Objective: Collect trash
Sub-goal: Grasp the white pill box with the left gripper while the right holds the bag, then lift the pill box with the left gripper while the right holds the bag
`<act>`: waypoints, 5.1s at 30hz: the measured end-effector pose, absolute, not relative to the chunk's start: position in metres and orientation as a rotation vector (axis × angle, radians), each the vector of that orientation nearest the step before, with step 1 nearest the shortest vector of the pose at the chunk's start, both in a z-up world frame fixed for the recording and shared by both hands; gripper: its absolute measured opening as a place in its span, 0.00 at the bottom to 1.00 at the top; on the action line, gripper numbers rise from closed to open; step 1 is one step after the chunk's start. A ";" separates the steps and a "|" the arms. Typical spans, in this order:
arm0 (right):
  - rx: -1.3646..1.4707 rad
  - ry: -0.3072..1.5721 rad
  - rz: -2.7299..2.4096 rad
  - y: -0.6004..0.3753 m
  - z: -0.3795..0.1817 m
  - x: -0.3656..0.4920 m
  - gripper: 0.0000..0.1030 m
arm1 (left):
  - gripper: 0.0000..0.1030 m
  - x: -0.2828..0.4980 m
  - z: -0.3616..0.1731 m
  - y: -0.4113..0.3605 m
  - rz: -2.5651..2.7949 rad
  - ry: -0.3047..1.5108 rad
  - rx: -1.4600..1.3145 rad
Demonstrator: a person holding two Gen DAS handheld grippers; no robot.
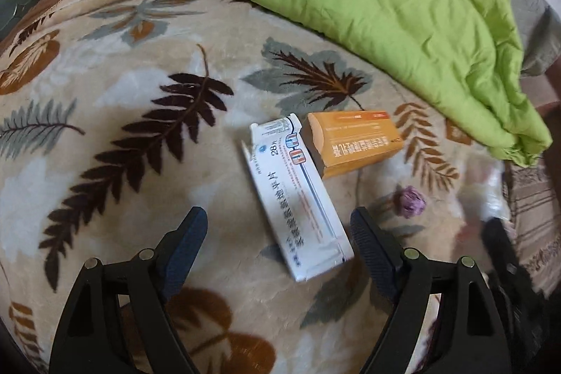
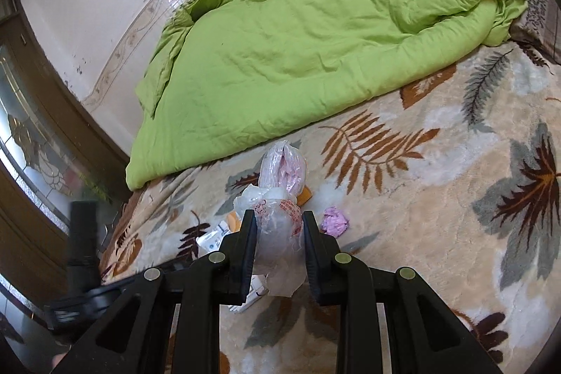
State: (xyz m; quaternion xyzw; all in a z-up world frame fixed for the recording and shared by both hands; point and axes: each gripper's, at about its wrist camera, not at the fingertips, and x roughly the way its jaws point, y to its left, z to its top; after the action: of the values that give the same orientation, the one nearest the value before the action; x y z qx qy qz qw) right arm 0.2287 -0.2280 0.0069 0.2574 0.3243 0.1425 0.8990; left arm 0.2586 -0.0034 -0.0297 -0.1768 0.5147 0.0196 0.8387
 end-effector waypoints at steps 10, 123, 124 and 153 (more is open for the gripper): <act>0.553 0.665 0.280 -0.239 0.006 0.231 0.26 | 0.65 0.274 -0.060 -0.028 0.062 1.079 -0.172; 0.171 0.705 0.270 -0.170 0.011 0.116 0.27 | 0.50 0.105 -0.019 0.002 -0.110 0.755 0.008; 0.170 0.707 0.269 -0.169 0.010 0.117 0.27 | 0.50 0.106 -0.019 0.003 -0.110 0.755 0.006; 0.199 0.703 0.255 -0.172 0.008 0.123 0.27 | 0.50 0.107 -0.018 0.006 -0.108 0.753 -0.002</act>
State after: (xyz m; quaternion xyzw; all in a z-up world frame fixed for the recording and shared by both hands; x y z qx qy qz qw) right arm 0.1228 -0.1719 0.0076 0.0973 0.3426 0.1244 0.9261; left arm 0.1066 0.0063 -0.0183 -0.0011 0.3674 -0.0525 0.9286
